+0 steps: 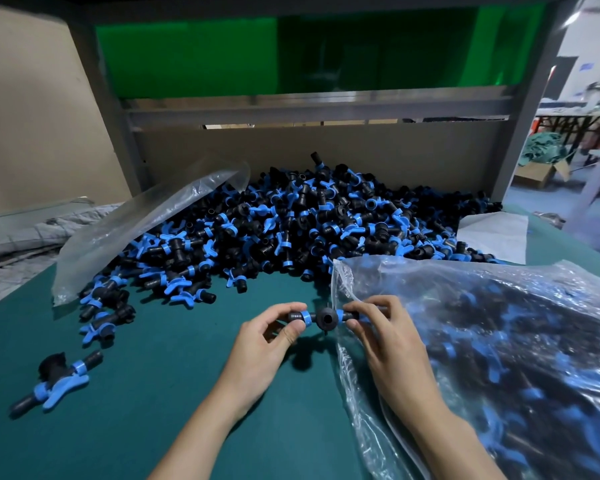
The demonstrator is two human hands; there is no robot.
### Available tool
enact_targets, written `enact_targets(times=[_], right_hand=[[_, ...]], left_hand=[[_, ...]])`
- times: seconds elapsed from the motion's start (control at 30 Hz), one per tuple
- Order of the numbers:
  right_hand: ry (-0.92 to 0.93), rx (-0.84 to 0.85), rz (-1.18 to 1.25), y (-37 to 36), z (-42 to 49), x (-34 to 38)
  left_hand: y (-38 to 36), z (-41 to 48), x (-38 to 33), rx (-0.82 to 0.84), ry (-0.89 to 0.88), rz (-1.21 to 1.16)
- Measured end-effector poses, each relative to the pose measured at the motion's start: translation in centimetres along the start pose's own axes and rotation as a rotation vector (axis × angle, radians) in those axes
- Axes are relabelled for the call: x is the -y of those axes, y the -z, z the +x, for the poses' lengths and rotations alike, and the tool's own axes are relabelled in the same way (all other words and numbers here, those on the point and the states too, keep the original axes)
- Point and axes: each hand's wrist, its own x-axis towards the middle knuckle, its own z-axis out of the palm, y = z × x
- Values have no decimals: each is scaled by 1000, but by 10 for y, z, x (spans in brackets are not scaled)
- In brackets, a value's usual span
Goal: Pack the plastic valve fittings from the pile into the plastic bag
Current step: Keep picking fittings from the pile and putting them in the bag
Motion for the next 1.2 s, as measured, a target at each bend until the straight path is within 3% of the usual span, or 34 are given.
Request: enact_targets(times=[0.7, 0.83, 1.0, 1.2], right_hand=[[-16, -3, -5, 0, 0, -1], [-11, 7, -15, 1, 0, 0], [18, 34, -67, 1, -2, -2], [30, 61, -54, 2, -3, -2]], left_hand=[[-4, -2, -4, -50, 19, -68], [-14, -7, -21, -59, -110, -84], [-29, -18, -34, -55, -417, 196], [-32, -21, -36, -17, -508, 313]])
